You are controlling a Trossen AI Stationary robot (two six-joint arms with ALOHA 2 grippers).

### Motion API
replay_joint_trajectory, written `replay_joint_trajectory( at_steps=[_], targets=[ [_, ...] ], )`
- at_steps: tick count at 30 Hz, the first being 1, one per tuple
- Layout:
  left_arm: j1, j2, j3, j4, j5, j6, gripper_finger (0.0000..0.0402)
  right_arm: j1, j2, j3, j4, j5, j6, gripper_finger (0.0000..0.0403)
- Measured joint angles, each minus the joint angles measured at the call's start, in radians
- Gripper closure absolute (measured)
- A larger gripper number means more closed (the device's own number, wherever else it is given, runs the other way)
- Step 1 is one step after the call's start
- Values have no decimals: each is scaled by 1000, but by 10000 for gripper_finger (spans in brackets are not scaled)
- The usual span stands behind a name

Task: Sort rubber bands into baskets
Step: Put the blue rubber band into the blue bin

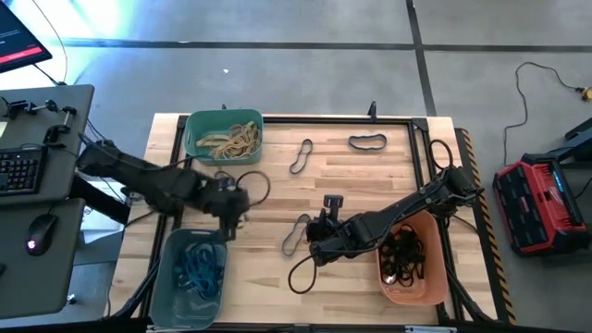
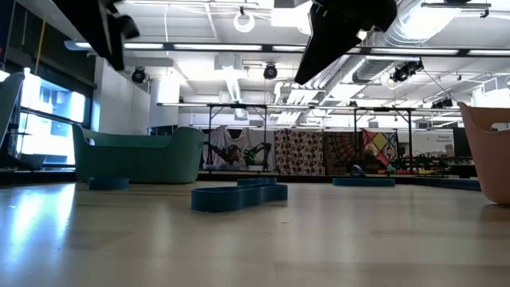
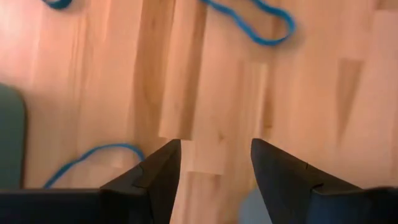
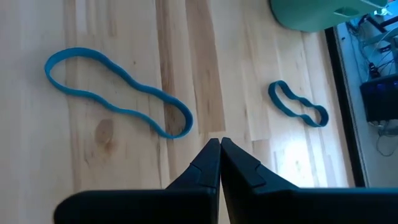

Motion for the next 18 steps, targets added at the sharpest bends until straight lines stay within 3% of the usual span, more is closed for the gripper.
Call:
replay_joint_trajectory(
  at_steps=[8,18],
  targets=[
    [191,130,0,-51,32,207,213,0,0,0,5,-19,15,403],
    [320,342,-4,-34,29,285,213,2,0,0,5,-19,35,403]
  ],
)
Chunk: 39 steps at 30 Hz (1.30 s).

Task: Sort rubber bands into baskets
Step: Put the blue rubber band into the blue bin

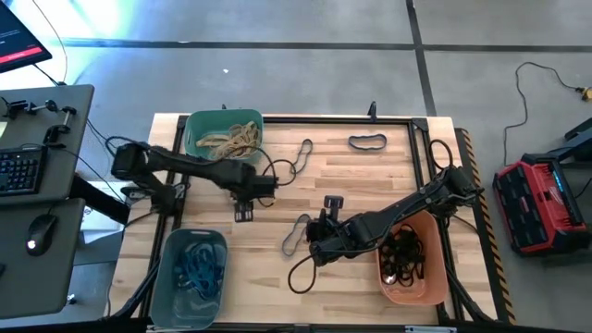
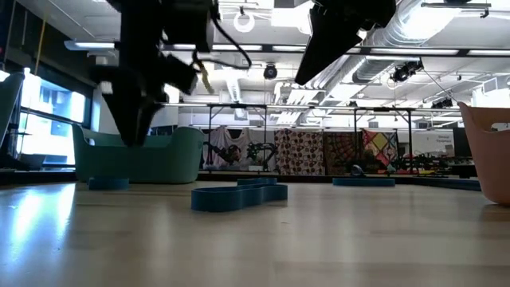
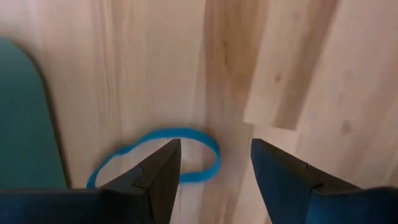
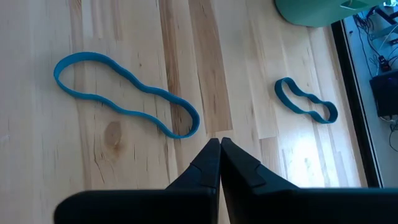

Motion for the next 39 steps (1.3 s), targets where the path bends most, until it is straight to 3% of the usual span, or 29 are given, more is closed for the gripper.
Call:
replay_joint_trajectory(
  at_steps=[11,18,22,27,39],
  targets=[
    [60,-24,-253,196,8,-52,213,38,0,0,0,43,-2,403],
    [59,-25,-304,253,53,-32,229,37,0,0,0,47,-1,403],
    [58,-26,-314,272,58,40,281,37,0,0,0,47,-1,403],
    [49,-27,-318,294,68,101,384,37,0,0,0,47,-2,403],
    [-29,-44,-133,201,47,175,400,30,0,0,7,85,18,403]
  ],
)
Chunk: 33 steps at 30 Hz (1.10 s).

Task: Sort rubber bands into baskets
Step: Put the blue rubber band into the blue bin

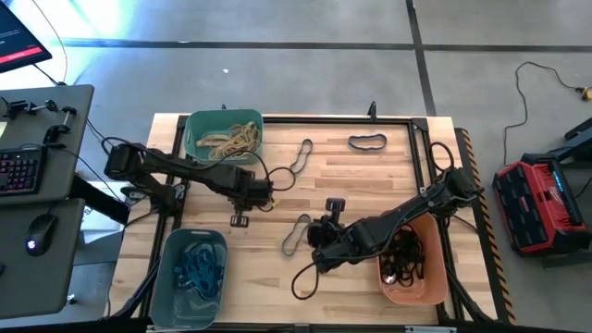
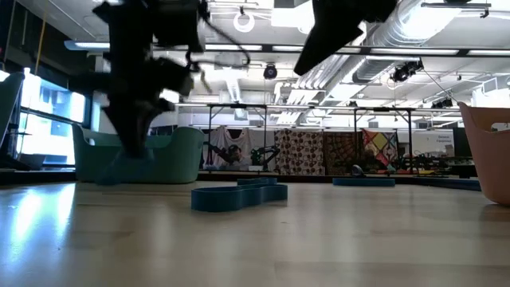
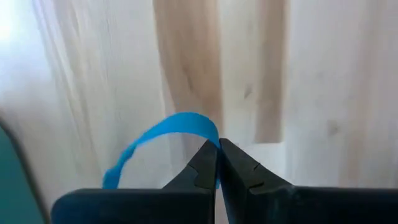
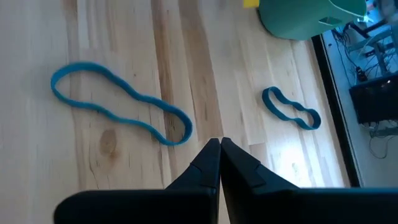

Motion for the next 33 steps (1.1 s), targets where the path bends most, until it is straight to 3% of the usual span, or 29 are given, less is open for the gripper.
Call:
replay_joint_trajectory(
  at_steps=[4,7,13,17,25,33],
  targets=[
    [-37,-45,72,-45,1,9,401,-17,0,0,52,30,34,403],
    [-64,-101,105,-55,23,20,401,-32,0,-45,186,29,-40,403],
    [-124,-248,129,-57,91,1,401,-90,1,-201,543,-154,-180,403],
    [-187,-333,154,-56,123,-8,401,-133,1,-287,707,-214,-210,403],
    [-368,-429,223,-102,225,-150,401,-166,0,-316,727,-231,-212,403],
    [-582,-455,229,-168,241,-432,401,-165,0,-316,730,-225,-227,403]
  ],
)
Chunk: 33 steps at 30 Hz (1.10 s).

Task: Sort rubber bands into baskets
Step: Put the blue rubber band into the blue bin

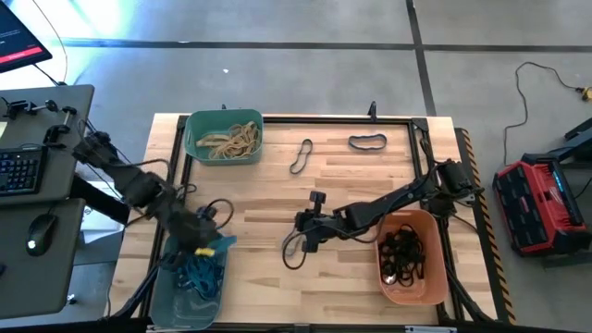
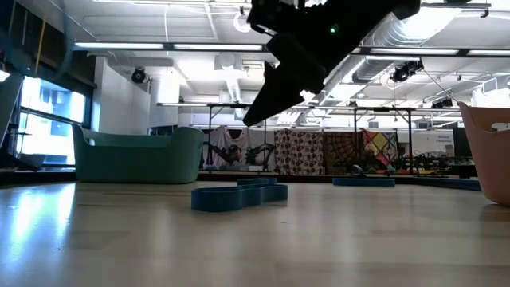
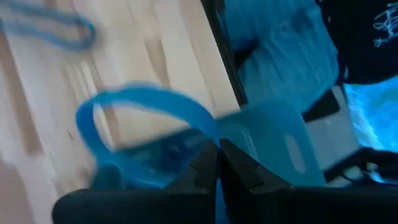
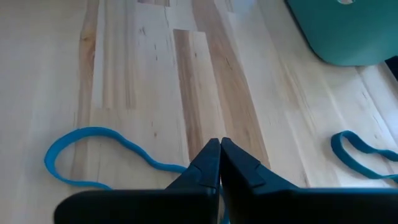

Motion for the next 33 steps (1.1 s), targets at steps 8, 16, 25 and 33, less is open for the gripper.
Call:
replay_joint_trajectory(
  at_steps=[8,16,25,33],
  targets=[
    [-189,2,-18,-51,-78,-271,401,0,0,0,-4,1,0,403],
    [-302,0,-170,-42,-96,-485,401,0,0,0,-5,2,-2,403],
    [-337,0,-394,274,-54,-580,401,0,0,0,-11,2,-2,403],
    [-337,1,-440,366,-20,-673,383,0,0,0,-9,2,-18,403]
  ],
)
